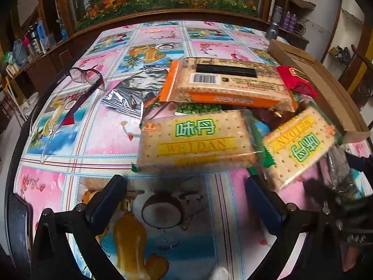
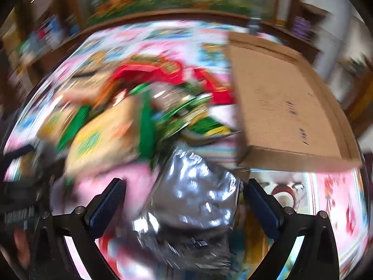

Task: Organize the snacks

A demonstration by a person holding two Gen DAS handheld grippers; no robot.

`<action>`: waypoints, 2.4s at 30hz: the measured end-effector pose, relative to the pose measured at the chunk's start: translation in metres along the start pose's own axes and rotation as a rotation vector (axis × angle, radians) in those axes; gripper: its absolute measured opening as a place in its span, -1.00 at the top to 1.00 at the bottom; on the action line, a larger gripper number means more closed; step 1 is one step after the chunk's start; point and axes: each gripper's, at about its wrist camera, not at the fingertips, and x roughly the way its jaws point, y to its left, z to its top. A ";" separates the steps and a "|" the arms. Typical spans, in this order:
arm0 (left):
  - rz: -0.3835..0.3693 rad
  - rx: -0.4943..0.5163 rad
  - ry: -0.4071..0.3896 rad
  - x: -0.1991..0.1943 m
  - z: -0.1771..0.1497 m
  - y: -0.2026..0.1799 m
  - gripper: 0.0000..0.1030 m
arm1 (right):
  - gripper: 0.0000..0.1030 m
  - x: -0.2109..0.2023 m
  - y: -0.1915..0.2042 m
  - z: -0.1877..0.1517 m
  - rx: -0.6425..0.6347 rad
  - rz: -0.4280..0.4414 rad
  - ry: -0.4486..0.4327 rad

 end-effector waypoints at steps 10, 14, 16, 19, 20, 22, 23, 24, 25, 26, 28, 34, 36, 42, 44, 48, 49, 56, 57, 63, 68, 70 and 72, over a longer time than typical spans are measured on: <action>-0.114 -0.075 -0.028 -0.014 -0.004 0.018 -0.53 | -0.99 -0.020 -0.022 -0.024 0.040 0.212 -0.155; -0.179 -0.119 -0.004 -0.019 -0.002 0.029 -0.33 | -0.64 -0.007 -0.039 -0.008 0.066 0.199 -0.200; -0.183 -0.133 -0.006 -0.021 0.002 0.032 -0.33 | -0.55 0.003 -0.045 -0.002 0.067 0.209 -0.231; -0.148 -0.124 -0.027 -0.027 0.015 0.034 -0.33 | -0.54 -0.014 -0.042 -0.017 0.121 0.305 -0.250; -0.144 -0.127 -0.039 -0.029 0.021 0.036 -0.33 | -0.54 -0.038 -0.044 -0.052 0.126 0.327 -0.259; -0.152 -0.129 -0.058 -0.028 0.034 0.039 -0.34 | -0.54 -0.030 -0.049 -0.051 0.132 0.331 -0.221; -0.148 -0.132 -0.059 -0.024 0.042 0.041 -0.34 | -0.54 -0.028 -0.051 -0.054 0.139 0.327 -0.204; -0.148 -0.135 -0.056 -0.019 0.048 0.042 -0.34 | -0.54 -0.027 -0.051 -0.053 0.146 0.324 -0.203; -0.164 -0.134 -0.047 -0.013 0.053 0.042 -0.34 | -0.54 -0.029 -0.052 -0.054 0.146 0.322 -0.198; -0.179 -0.130 -0.025 -0.004 0.059 0.042 -0.34 | -0.54 -0.028 -0.051 -0.051 0.144 0.320 -0.195; -0.178 -0.130 0.007 0.012 0.063 0.041 -0.34 | -0.54 -0.032 -0.053 -0.054 0.135 0.304 -0.205; -0.255 -0.085 0.083 0.014 0.043 0.035 -0.38 | -0.54 -0.035 -0.059 -0.055 0.139 0.314 -0.240; -0.279 -0.048 0.095 0.003 0.027 0.029 -0.45 | -0.54 -0.035 -0.059 -0.056 0.139 0.314 -0.242; -0.328 0.169 0.111 -0.039 -0.028 -0.002 -0.51 | -0.54 -0.036 -0.060 -0.054 0.149 0.332 -0.230; -0.309 0.223 0.076 -0.049 -0.035 -0.009 -0.51 | -0.55 -0.036 -0.060 -0.054 0.148 0.336 -0.229; -0.216 0.277 0.009 -0.052 -0.024 -0.014 -0.62 | -0.55 -0.036 -0.060 -0.053 0.153 0.342 -0.225; -0.205 0.284 0.008 -0.048 -0.019 -0.014 -0.63 | -0.54 -0.036 -0.059 -0.053 0.155 0.342 -0.224; -0.129 0.366 0.041 -0.021 -0.006 -0.021 -0.63 | -0.55 -0.040 -0.060 -0.055 0.156 0.362 -0.251; -0.119 0.360 0.038 -0.018 -0.005 -0.021 -0.63 | -0.55 -0.040 -0.060 -0.054 0.154 0.361 -0.252; -0.088 0.198 0.041 -0.005 0.002 -0.006 -0.55 | -0.55 -0.044 -0.058 -0.054 0.146 0.345 -0.274; -0.023 0.066 -0.010 -0.005 0.002 0.011 -0.35 | -0.55 -0.060 -0.035 -0.049 0.082 0.302 -0.310; -0.002 0.038 -0.021 -0.006 0.003 0.015 -0.22 | -0.55 -0.062 -0.018 -0.041 0.040 0.278 -0.279; 0.008 0.017 -0.024 -0.006 0.004 0.020 -0.17 | -0.55 -0.060 0.003 -0.030 0.005 0.274 -0.244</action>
